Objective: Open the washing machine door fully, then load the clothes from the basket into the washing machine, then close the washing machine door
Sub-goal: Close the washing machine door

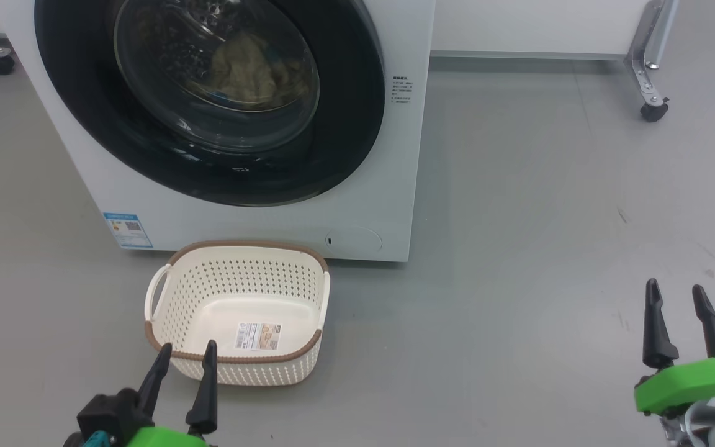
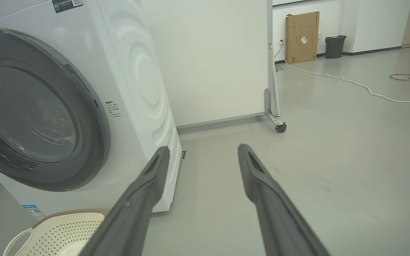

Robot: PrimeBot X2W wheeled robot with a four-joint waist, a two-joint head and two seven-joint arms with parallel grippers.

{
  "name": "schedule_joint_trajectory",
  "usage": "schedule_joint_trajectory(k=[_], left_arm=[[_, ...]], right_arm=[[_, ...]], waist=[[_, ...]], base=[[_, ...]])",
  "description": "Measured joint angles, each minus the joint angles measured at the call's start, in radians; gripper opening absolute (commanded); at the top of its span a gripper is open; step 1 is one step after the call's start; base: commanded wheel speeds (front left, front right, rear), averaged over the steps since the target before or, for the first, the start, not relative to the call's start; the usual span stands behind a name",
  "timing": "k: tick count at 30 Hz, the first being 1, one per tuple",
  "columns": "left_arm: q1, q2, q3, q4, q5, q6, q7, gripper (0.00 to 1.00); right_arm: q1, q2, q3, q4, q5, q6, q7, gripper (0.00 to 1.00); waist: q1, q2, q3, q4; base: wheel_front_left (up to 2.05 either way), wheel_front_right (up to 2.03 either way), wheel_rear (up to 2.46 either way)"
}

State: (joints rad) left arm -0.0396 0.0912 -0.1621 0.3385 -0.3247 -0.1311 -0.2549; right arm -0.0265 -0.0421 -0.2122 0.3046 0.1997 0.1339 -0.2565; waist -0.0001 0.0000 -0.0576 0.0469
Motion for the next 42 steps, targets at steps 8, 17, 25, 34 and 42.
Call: schedule_joint_trajectory(k=[8, 17, 25, 34, 42], left_arm=[[0.005, -0.005, 0.000, -0.002, 0.008, 0.000, 0.000, 1.00], [0.007, -0.005, -0.002, 0.002, 0.008, 0.000, 0.000, 1.00], [0.007, -0.005, -0.002, 0.002, 0.008, 0.000, 0.000, 1.00], [0.007, -0.005, -0.003, 0.002, 0.008, 0.000, 0.000, 1.00], [0.007, -0.005, -0.004, 0.001, 0.008, 0.000, 0.000, 1.00]], right_arm=[[0.000, 0.000, 0.010, 0.006, -0.011, 0.000, 0.000, 1.00], [0.000, 0.000, 0.011, 0.008, -0.011, 0.000, 0.000, 1.00], [0.000, 0.000, 0.011, 0.008, -0.011, 0.000, 0.000, 1.00], [0.000, 0.000, 0.011, 0.009, -0.011, 0.000, 0.000, 1.00], [0.000, 0.000, 0.011, 0.009, -0.016, 0.000, 0.000, 1.00]], waist=[[0.0000, 0.0000, -0.007, 0.005], [0.0000, 0.0000, -0.012, 0.008], [0.0000, 0.0000, -0.011, 0.010], [0.0000, 0.0000, -0.011, 0.009], [0.0001, 0.0000, -0.010, 0.011]], base=[[0.00, 0.00, 0.00], [0.00, 0.00, 0.00], [0.00, 0.00, 0.00], [0.00, 0.00, 0.00], [0.00, 0.00, 0.00]])
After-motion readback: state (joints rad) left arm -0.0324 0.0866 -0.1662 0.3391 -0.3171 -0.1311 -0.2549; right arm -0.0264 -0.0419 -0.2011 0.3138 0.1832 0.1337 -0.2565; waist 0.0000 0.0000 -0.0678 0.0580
